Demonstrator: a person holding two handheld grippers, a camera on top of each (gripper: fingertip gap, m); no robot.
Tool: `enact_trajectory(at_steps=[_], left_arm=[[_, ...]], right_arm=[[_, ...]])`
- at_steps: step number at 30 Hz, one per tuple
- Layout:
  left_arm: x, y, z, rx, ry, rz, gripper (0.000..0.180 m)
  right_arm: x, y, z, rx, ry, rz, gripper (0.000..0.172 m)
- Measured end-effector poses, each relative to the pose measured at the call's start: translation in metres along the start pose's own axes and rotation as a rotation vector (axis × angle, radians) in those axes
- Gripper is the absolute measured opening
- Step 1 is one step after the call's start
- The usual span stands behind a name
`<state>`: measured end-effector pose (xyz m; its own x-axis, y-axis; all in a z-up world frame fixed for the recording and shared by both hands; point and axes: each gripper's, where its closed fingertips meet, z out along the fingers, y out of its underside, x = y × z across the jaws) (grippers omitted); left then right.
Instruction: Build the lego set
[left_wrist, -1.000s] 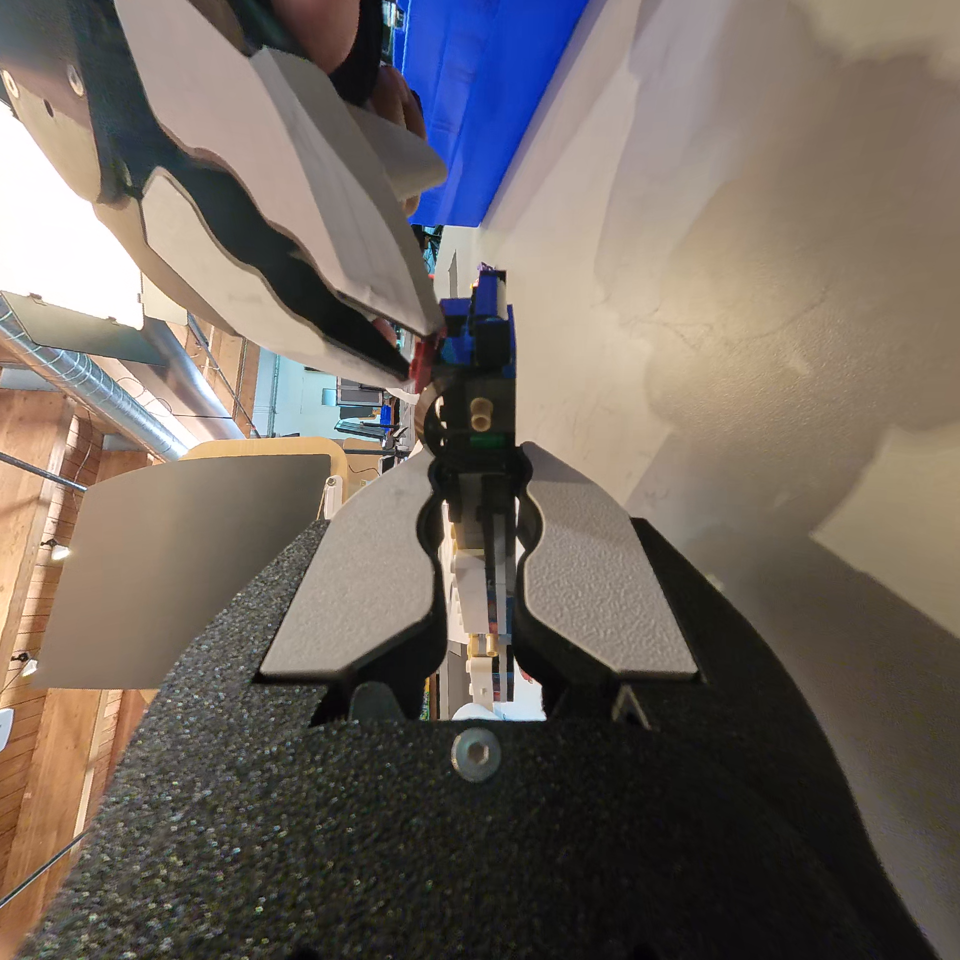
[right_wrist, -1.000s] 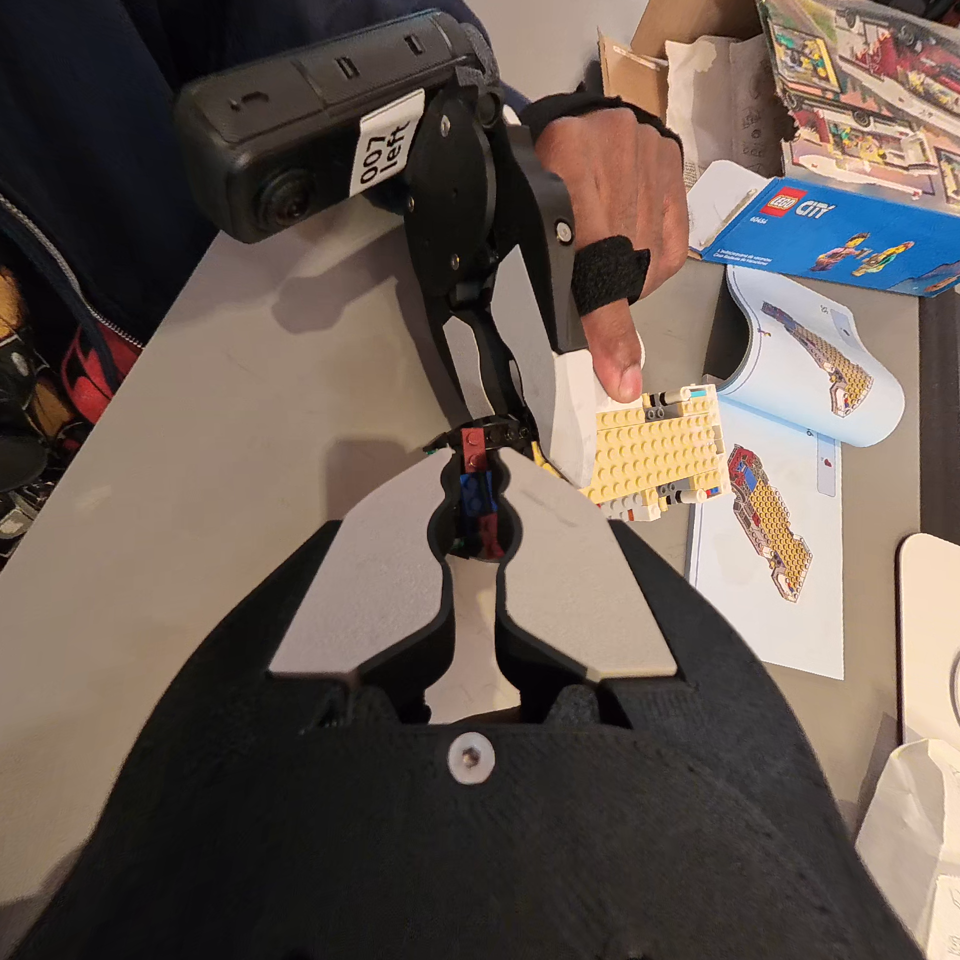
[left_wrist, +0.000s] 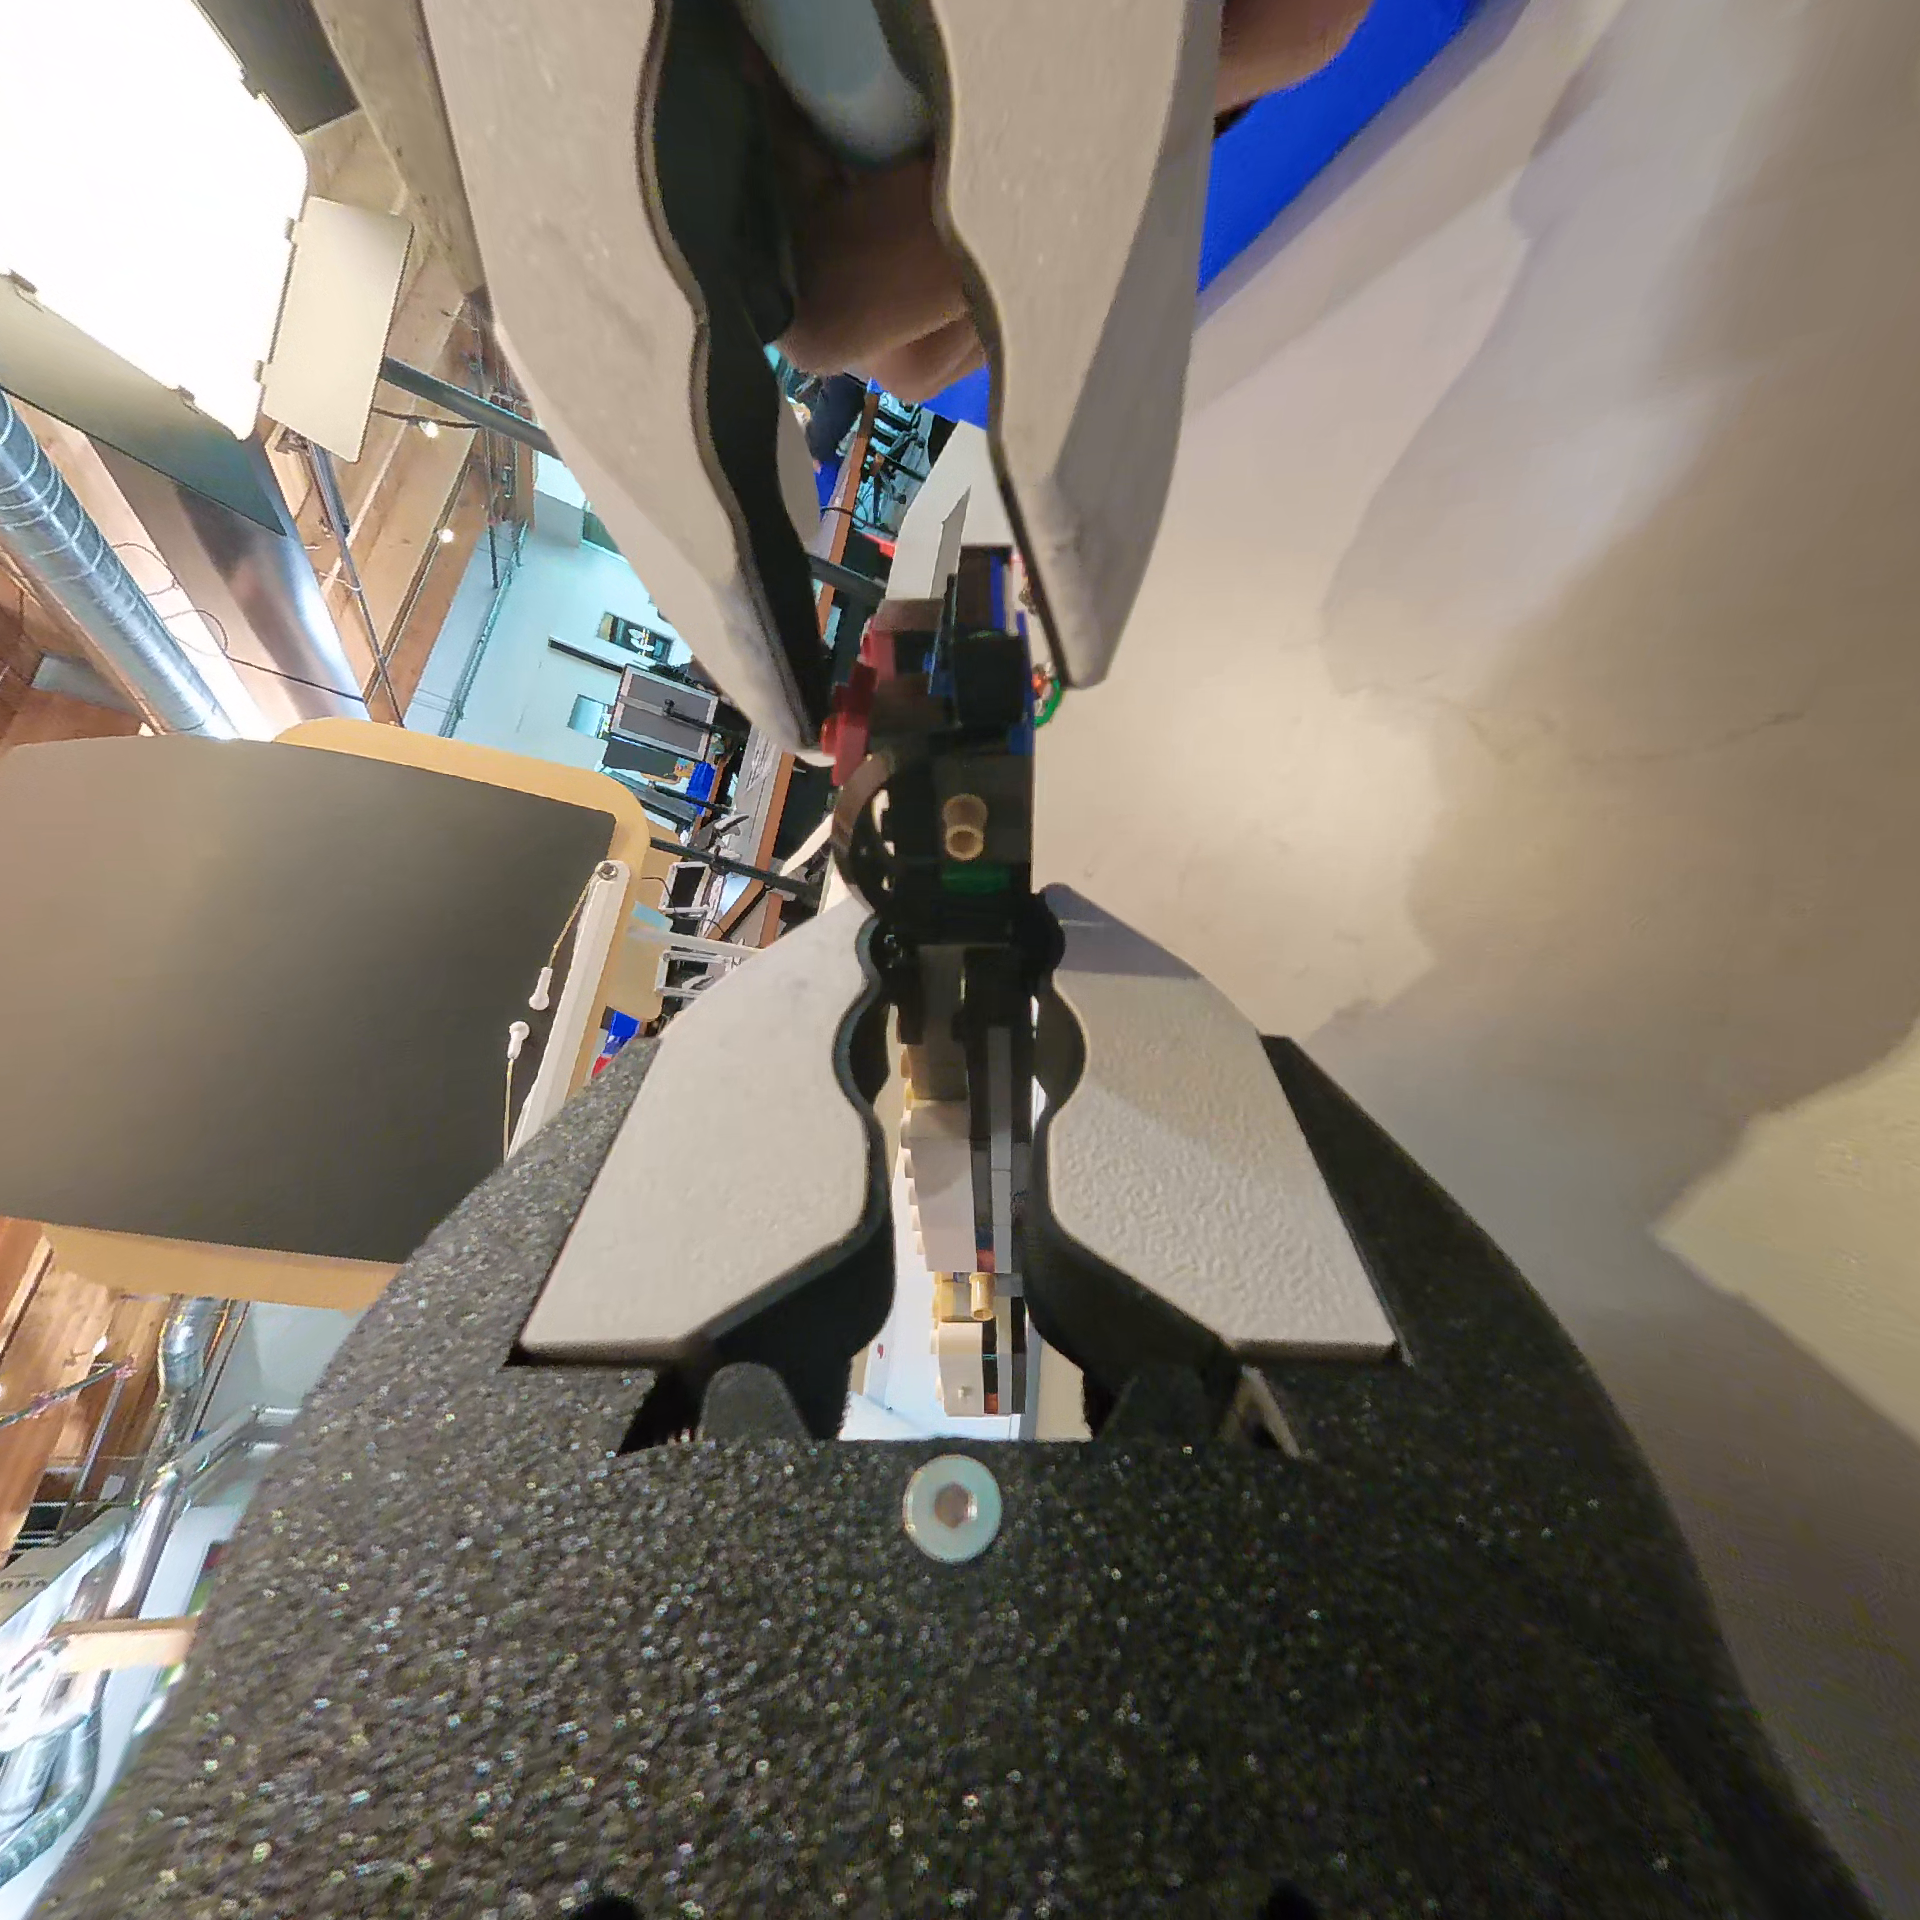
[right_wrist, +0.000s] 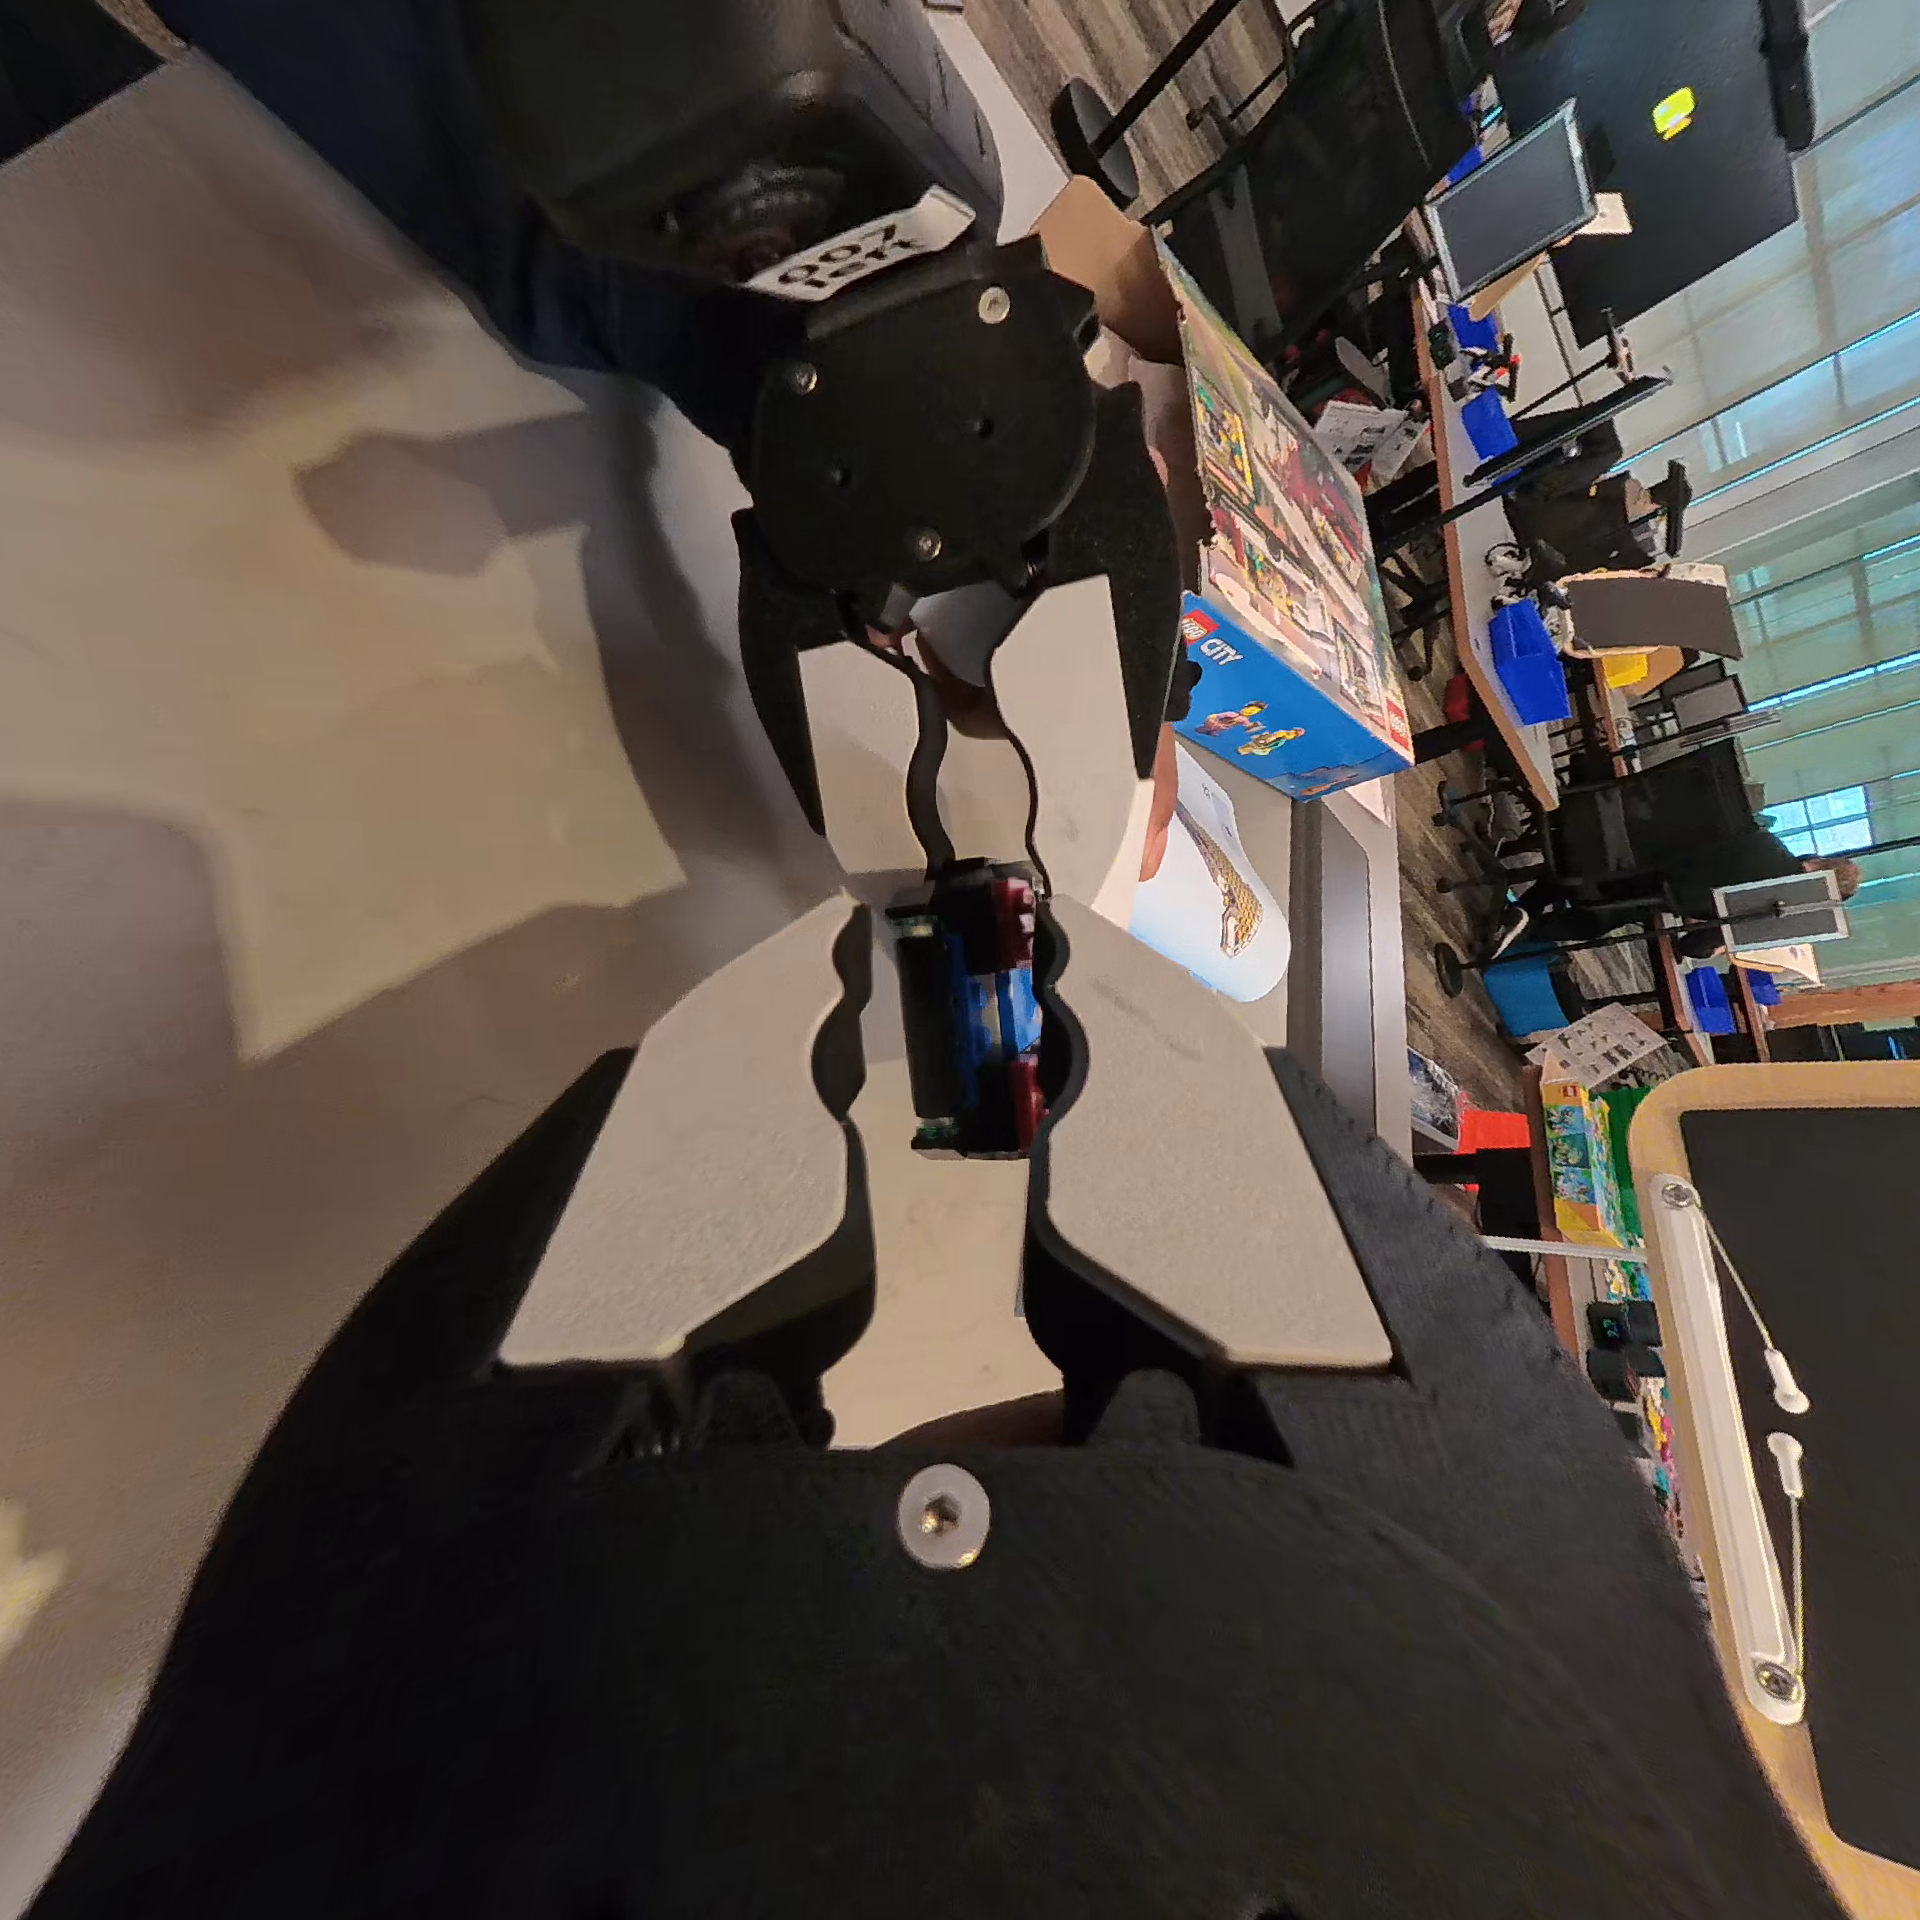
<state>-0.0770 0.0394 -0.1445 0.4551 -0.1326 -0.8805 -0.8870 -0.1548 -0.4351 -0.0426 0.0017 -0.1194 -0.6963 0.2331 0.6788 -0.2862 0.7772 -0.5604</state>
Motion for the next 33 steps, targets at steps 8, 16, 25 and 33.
enact_trajectory(at_steps=[8,16,25,33], left_arm=[[0.0006,-0.0042,-0.0013,0.026,0.018,-0.031,0.024],[0.0019,-0.0013,0.0003,-0.01,0.031,-0.03,0.024],[0.0005,-0.0006,0.0004,-0.025,0.024,-0.016,0.024],[-0.0004,0.0015,0.0016,-0.057,0.016,0.008,0.024]], right_arm=[[0.0021,0.0004,0.0018,0.003,0.021,-0.023,0.027],[0.0021,0.0028,0.0031,-0.045,0.038,-0.068,0.027],[0.003,0.0059,0.0038,-0.076,0.048,-0.081,0.028],[0.0016,0.0088,0.0037,-0.118,0.053,-0.116,0.029]])
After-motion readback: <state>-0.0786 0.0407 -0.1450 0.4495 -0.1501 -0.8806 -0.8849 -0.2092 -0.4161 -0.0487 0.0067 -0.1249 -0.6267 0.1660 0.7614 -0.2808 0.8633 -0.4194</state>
